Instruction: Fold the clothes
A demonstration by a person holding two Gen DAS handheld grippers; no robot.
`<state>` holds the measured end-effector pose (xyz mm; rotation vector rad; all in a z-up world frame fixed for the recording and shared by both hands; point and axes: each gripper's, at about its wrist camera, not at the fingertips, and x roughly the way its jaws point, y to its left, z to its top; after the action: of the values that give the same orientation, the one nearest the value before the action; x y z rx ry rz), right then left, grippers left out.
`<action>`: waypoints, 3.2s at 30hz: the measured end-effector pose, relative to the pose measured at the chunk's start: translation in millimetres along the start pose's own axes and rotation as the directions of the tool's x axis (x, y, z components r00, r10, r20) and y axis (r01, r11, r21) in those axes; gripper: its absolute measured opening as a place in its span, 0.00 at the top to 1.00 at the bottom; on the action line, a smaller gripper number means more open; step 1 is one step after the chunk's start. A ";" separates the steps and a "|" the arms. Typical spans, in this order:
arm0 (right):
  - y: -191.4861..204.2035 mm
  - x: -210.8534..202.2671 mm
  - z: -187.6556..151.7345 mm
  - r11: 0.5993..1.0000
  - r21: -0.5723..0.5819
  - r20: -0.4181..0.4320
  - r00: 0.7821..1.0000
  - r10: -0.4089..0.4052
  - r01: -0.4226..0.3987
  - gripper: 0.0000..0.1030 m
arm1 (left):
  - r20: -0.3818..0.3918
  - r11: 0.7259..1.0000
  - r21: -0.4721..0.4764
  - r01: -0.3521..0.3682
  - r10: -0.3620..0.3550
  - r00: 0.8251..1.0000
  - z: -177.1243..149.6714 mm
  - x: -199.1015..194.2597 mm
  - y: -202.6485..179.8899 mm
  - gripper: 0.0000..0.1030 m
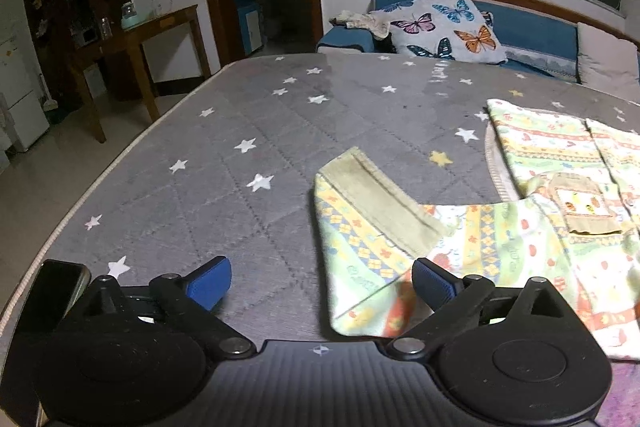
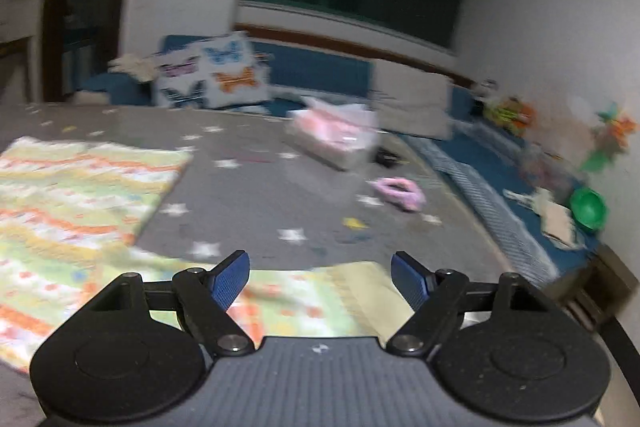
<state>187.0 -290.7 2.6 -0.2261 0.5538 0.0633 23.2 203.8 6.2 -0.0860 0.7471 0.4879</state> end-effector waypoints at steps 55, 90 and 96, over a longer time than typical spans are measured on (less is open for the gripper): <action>-32.3 61.7 -31.3 0.978 0.206 -0.160 0.985 0.068 -0.034 0.19 | 0.151 0.962 0.268 -0.054 0.013 0.988 -2.4 21.8 -70.5 0.00; 136.1 -16.2 -21.8 0.856 -0.193 -0.161 0.876 0.454 -0.479 0.20 | 0.205 0.800 0.589 0.116 -0.287 0.936 -41.4 -37.3 -201.6 0.00; 120.3 -2.8 -2.2 0.872 -0.119 -0.126 0.878 0.461 -0.475 0.20 | 0.198 0.789 0.598 0.140 -0.316 0.928 -43.9 -40.6 -201.2 0.00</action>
<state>169.0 -174.2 -21.3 -0.2347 0.6900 0.5730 61.6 -1.2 -18.1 0.4554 0.5570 0.0158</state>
